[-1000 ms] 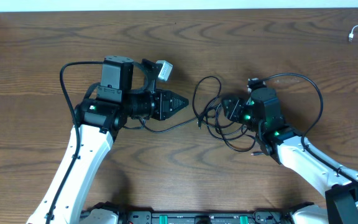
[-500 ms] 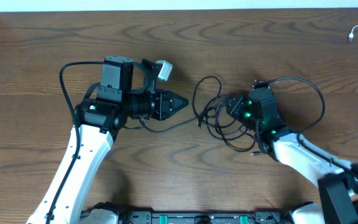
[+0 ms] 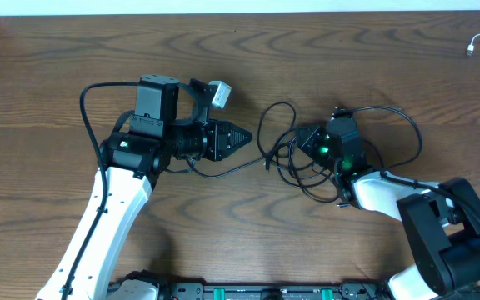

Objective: Untangle cables

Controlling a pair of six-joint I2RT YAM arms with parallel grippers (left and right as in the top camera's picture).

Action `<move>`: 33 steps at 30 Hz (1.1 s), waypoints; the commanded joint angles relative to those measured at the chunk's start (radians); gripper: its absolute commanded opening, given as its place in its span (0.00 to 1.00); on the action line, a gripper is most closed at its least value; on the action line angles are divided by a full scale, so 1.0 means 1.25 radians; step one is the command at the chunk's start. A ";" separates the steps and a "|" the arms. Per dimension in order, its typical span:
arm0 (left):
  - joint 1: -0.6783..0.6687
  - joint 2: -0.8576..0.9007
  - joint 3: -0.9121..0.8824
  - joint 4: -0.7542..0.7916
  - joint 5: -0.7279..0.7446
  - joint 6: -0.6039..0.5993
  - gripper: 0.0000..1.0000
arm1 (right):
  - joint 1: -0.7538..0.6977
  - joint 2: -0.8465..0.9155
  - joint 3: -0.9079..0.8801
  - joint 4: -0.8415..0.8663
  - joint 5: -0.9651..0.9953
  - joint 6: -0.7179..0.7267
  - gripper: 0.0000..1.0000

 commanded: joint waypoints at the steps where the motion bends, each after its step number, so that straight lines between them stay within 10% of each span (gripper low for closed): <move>1: 0.000 0.000 0.008 0.001 0.004 0.008 0.08 | 0.002 0.013 0.001 0.034 -0.034 -0.026 0.01; 6: 0.000 0.000 0.008 -0.003 0.004 0.008 0.09 | -0.034 -0.020 0.001 0.130 -0.216 -0.181 0.01; 18: -0.001 0.000 0.008 -0.011 0.005 -0.007 0.08 | -0.208 -0.345 0.001 -0.108 -0.482 -0.352 0.01; 33: -0.069 0.000 0.008 0.028 0.184 0.077 0.12 | -0.218 -0.468 0.001 -0.107 -0.461 0.118 0.01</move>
